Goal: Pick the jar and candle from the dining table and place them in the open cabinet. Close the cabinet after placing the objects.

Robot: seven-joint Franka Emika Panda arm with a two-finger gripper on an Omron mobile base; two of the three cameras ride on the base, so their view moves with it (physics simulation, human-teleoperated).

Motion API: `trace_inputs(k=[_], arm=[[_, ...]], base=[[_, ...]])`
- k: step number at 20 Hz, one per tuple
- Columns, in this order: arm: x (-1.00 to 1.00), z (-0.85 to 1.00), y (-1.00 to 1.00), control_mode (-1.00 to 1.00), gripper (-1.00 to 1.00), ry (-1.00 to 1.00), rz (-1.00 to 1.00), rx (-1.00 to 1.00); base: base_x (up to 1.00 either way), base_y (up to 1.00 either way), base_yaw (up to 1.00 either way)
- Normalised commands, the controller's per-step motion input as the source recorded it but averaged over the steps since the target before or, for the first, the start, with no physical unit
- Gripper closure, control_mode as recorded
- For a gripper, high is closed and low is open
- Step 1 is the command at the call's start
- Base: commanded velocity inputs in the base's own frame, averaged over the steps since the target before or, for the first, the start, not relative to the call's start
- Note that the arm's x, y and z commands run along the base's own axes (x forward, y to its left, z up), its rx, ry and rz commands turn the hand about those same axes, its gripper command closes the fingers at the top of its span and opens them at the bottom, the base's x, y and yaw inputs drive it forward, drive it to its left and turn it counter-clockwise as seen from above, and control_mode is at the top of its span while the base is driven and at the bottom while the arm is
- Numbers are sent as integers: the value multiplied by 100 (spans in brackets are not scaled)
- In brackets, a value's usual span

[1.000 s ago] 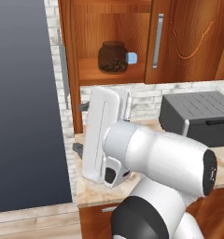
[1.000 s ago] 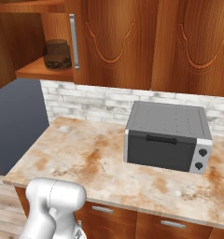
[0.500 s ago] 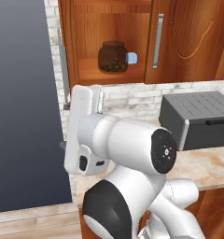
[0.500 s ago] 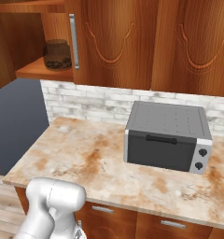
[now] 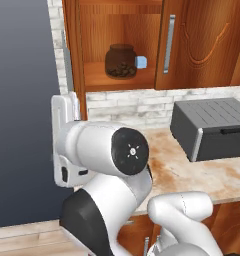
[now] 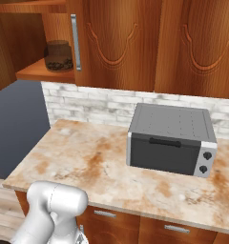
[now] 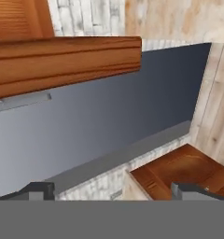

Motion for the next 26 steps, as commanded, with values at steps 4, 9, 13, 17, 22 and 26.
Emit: trace_inputs(k=[4, 9, 13, 17, 22, 26], arm=[[1, 0, 14, -100, -100, -17, -6, -10], [0, 0, 1, -100, -100, -19, -16, -5], [11, 1, -2, -100, -100, -1, -18, 0], [15, 4, 0, -100, -100, 0, -23, 0], [16, 1, 1, -100, -100, -3, -23, 0], [15, 0, -3, -100, -100, -1, -26, 0]], base=[[0, 0, 0], [0, 0, 0], [0, 0, 0], [0, 0, 0], [0, 0, 0], [0, 0, 0]])
